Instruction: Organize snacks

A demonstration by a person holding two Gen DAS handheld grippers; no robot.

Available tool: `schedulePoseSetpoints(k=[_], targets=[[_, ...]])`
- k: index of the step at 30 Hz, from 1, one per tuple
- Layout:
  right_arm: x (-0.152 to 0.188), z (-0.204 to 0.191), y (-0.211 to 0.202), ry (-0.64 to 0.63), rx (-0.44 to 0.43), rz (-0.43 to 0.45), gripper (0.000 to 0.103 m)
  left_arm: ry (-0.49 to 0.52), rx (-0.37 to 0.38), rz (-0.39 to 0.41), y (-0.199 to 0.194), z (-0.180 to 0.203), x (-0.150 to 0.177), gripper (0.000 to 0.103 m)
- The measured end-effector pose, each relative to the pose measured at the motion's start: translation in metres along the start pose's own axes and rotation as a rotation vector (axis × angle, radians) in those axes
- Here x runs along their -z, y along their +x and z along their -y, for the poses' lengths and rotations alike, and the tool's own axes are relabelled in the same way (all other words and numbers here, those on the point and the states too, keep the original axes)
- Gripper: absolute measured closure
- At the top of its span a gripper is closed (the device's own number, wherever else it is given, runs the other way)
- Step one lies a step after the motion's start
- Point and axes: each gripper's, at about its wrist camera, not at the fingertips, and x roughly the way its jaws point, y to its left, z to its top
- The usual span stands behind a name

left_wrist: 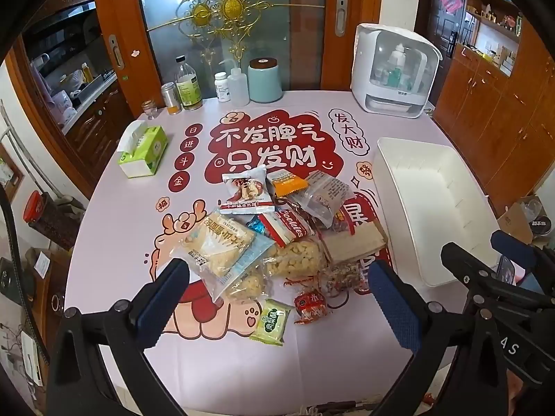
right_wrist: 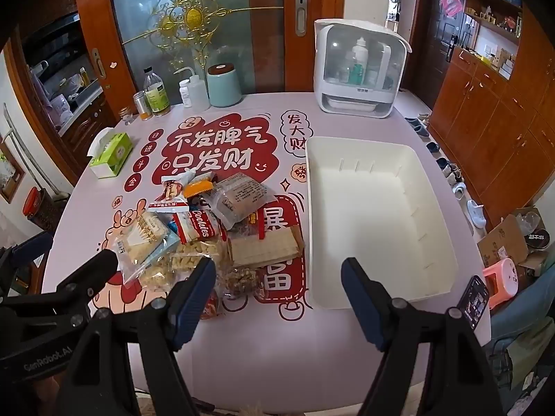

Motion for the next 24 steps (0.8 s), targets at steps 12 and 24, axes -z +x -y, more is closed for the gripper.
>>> schedulePoseSetpoints(k=[12,24], targets=[[0.0027,0.0020,-0.0013,0.000,-0.003,-0.001,0.027,0.001,-0.001,0.003,-0.0028,0.0049,-0.0024,0.001],[0.0050,0.0032,-0.0036,-0.001,-0.005,-0.001,0.027,-0.001,-0.001,0.005,-0.0058,0.0058,0.0004,0.001]])
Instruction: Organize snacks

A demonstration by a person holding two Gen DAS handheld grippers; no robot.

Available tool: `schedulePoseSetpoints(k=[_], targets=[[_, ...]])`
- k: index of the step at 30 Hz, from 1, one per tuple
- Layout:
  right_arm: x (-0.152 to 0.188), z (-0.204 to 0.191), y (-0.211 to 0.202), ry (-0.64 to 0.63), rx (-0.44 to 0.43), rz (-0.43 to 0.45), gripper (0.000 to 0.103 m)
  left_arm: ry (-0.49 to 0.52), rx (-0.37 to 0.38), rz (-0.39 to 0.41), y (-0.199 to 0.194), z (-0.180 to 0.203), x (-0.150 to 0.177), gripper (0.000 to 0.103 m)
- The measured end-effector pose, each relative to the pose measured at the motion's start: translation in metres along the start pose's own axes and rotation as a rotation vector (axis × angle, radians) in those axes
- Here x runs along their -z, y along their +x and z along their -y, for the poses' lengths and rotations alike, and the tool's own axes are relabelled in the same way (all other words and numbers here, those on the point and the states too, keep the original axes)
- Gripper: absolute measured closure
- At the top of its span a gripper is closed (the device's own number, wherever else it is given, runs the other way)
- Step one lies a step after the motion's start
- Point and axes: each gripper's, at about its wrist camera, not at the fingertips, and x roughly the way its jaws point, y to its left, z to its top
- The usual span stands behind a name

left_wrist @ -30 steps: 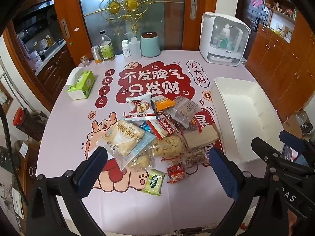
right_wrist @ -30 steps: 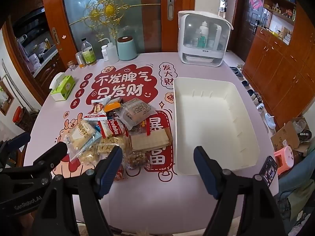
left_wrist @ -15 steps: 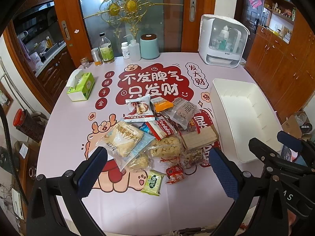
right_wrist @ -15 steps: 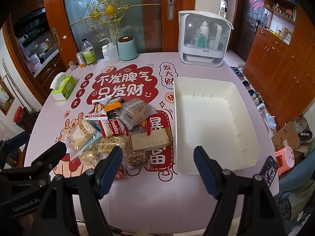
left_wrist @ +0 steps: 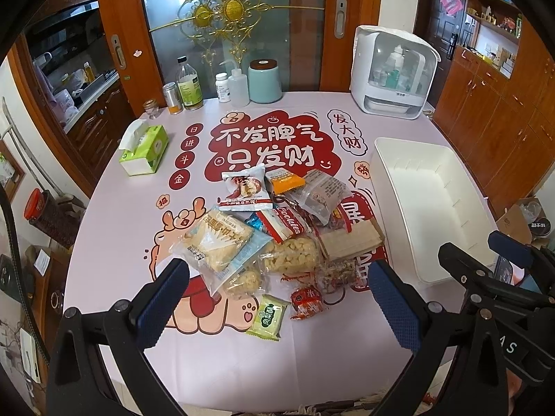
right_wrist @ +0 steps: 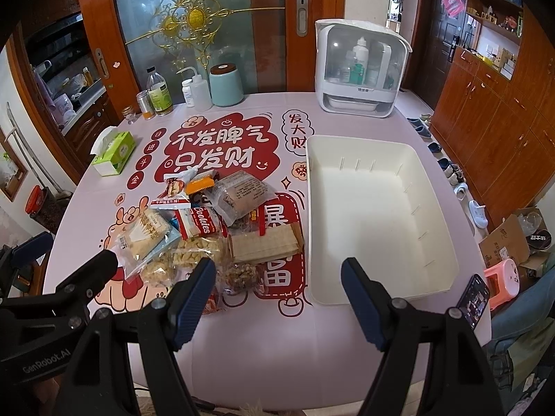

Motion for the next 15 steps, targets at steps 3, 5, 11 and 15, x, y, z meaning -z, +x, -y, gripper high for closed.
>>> schedulePoseSetpoints(k=[3,5,11,15], targets=[[0.001,0.001,0.000,0.000,-0.001,-0.001,0.027,-0.004,0.001,-0.001,-0.002,0.000,0.003,0.001],[0.001,0.002,0.000,0.000,-0.002,0.001,0.027,-0.007,-0.001,-0.002,-0.005,0.001,0.006,0.001],[0.001,0.007,0.001,-0.001,-0.004,-0.002,0.027,-0.015,-0.005,-0.007,-0.004,0.003,0.010,0.001],[0.005,0.007,0.001,-0.001,-0.006,-0.004,0.027,-0.015,-0.005,-0.008,-0.005,0.004,0.012,0.001]])
